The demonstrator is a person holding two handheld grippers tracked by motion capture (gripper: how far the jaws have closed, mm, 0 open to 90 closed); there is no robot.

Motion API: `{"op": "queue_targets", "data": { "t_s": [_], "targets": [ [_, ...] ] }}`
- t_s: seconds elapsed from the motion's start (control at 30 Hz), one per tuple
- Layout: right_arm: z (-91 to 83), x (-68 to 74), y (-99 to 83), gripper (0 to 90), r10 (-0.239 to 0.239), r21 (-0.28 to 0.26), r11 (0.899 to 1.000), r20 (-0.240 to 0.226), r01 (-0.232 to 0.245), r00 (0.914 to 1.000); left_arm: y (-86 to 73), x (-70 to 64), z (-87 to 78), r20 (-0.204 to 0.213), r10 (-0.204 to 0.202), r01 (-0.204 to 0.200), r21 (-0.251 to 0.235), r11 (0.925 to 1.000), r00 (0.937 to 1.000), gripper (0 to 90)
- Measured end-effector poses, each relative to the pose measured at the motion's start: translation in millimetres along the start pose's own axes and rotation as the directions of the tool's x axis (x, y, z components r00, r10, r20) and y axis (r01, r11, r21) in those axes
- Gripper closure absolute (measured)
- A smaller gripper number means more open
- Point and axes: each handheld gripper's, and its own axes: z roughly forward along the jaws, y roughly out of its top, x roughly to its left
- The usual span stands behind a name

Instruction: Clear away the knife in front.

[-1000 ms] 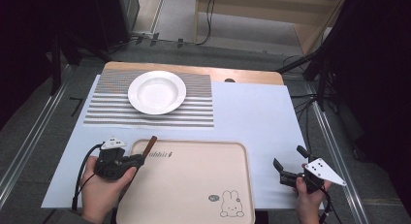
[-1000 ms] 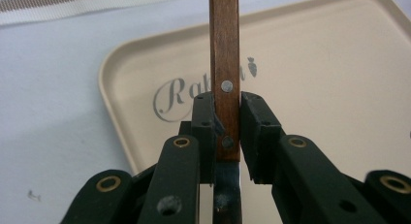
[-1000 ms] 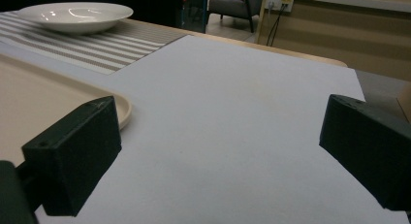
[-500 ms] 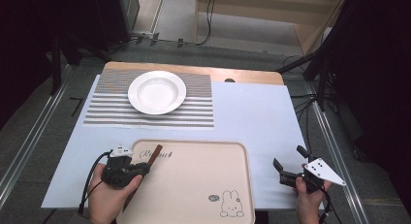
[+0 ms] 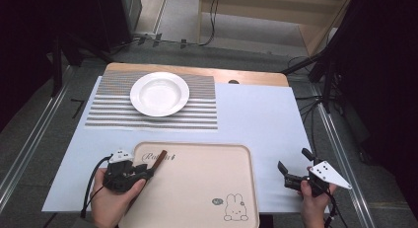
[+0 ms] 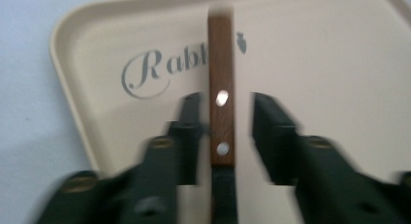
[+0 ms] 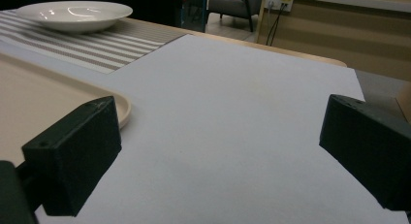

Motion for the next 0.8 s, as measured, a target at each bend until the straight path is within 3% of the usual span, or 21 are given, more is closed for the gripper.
{"op": "queue_targets", "data": {
  "t_s": [0.07, 0.1, 0.2, 0.23, 0.37, 0.53, 0.8],
  "targets": [
    [0.1, 0.3, 0.0, 0.0, 0.000, 0.001, 1.000, 0.000, 0.000, 1.0000, 3.2, 0.6, -2.8, 0.003, -0.004, 0.004, -0.008, 1.0000, 1.0000, 56.8],
    [0.1, 0.4, 0.0, 0.0, 0.000, 0.002, 1.000, 0.000, 0.000, 1.0000, 3.9, 0.5, -4.5, 0.037, 0.003, -0.001, -0.036, 0.9993, 0.9993, 61.8],
    [0.0, 0.1, 0.0, 0.0, 0.000, 0.001, 1.000, 0.000, 0.000, 1.0000, 6.2, -4.8, -6.1, 0.089, 0.058, -0.052, -0.068, 0.9963, 0.9943, 87.6],
    [0.0, 0.2, 0.0, 0.0, 0.001, 0.002, 1.000, 0.000, -0.001, 1.0000, 7.8, -7.1, -4.3, 0.108, 0.074, -0.068, -0.065, 0.9956, 0.9914, 89.3],
    [0.3, 0.5, 0.1, 0.0, -0.003, 0.004, 1.000, 0.002, 0.003, 1.0000, 12.4, -15.3, 12.0, 0.124, 0.118, -0.118, -0.009, 0.9930, 0.9852, 89.6],
    [0.0, 0.2, -0.1, 0.0, 0.000, 0.002, 1.000, 0.002, 0.000, 1.0000, 10.5, -18.0, 29.0, 0.093, 0.149, -0.155, 0.063, 0.9859, 0.9845, 89.7],
    [-0.1, 0.3, -0.1, 0.0, -0.001, 0.003, 1.000, 0.003, 0.001, 1.0000, 2.3, -8.1, 29.7, 0.081, 0.145, -0.152, 0.084, 0.9849, 0.9862, 89.7]
  ]
}}
